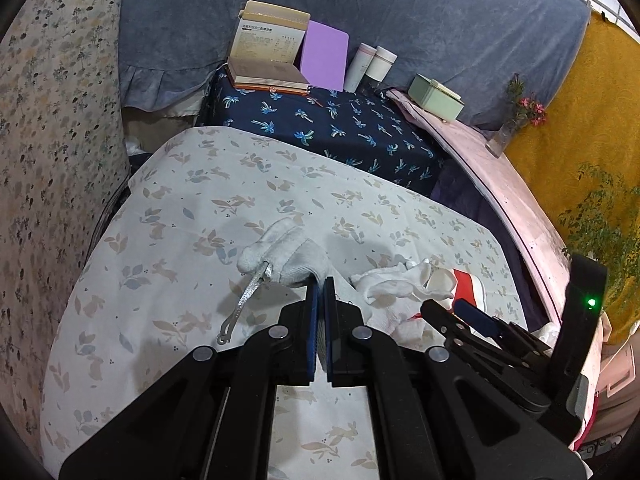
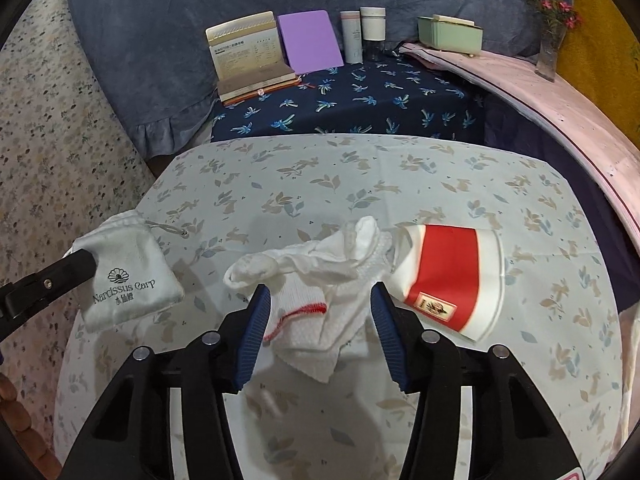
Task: Collect trash
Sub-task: 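Grasp a white sock with the right tool while the left tool holds the pouch, then carry the pouch and sock over the bin and open both tools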
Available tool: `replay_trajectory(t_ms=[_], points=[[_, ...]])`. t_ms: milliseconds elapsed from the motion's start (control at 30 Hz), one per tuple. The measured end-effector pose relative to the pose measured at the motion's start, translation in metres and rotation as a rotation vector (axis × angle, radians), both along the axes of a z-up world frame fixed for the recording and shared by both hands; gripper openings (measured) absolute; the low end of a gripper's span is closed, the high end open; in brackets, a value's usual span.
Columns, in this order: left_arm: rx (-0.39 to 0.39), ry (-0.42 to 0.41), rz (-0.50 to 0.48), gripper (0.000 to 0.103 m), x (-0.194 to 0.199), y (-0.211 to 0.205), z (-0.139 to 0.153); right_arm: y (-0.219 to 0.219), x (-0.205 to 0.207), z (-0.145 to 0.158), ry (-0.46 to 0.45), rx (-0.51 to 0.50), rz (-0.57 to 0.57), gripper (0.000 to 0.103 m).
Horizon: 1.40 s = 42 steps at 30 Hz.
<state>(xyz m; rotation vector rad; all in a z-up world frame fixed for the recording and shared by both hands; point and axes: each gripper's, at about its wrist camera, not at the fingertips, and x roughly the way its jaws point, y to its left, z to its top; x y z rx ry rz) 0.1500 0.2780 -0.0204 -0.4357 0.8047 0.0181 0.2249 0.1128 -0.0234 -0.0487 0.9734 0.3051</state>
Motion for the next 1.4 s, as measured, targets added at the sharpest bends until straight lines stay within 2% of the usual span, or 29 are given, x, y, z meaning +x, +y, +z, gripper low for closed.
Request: replay_trajectory(t_ms=[167, 333, 500, 567, 633, 700, 867, 900, 933, 1000, 1133, 1400], points=[[0.003, 0.006, -0.012, 0.002, 0.007, -0.002, -0.003, 0.0, 0.013, -0.011, 0.025, 0.011, -0.005, 0.028], [0.01, 0.006, -0.026, 0.002, 0.013, -0.008, -0.003, -0.002, 0.019, -0.013, 0.035, 0.044, 0.001, 0.004], [0.014, 0.001, -0.035, 0.002, 0.015, -0.014, 0.0, -0.006, 0.018, -0.007, 0.029, 0.062, 0.006, 0.003], [0.015, 0.003, -0.037, 0.002, 0.015, -0.015, -0.001, -0.007, 0.018, -0.005, 0.029, 0.066, -0.001, 0.012], [0.014, 0.005, -0.039, 0.002, 0.017, -0.015, -0.001, -0.009, 0.015, -0.003, 0.001, 0.063, -0.02, 0.042], [0.019, 0.008, -0.041, 0.002, 0.018, -0.016, -0.002, -0.009, 0.016, -0.001, -0.008, 0.079, -0.026, 0.048], [0.024, 0.011, -0.04, 0.002, 0.019, -0.017, -0.003, -0.003, 0.025, -0.005, 0.012, 0.089, -0.015, 0.048], [0.023, 0.012, -0.04, 0.002, 0.019, -0.017, -0.003, -0.002, 0.026, -0.007, 0.017, 0.088, -0.011, 0.041], [0.022, 0.012, -0.04, 0.002, 0.02, -0.017, -0.003, -0.001, 0.027, -0.009, 0.029, 0.088, -0.004, 0.026], [0.025, 0.013, -0.039, 0.002, 0.02, -0.017, -0.003, 0.0, 0.028, -0.013, 0.046, 0.093, 0.009, 0.009], [0.024, 0.012, -0.042, 0.002, 0.021, -0.017, -0.002, -0.004, 0.023, -0.004, 0.021, 0.112, 0.01, 0.007], [0.042, -0.035, -0.075, 0.002, 0.022, -0.036, 0.021, -0.03, 0.018, 0.051, -0.082, 0.182, -0.015, 0.007]])
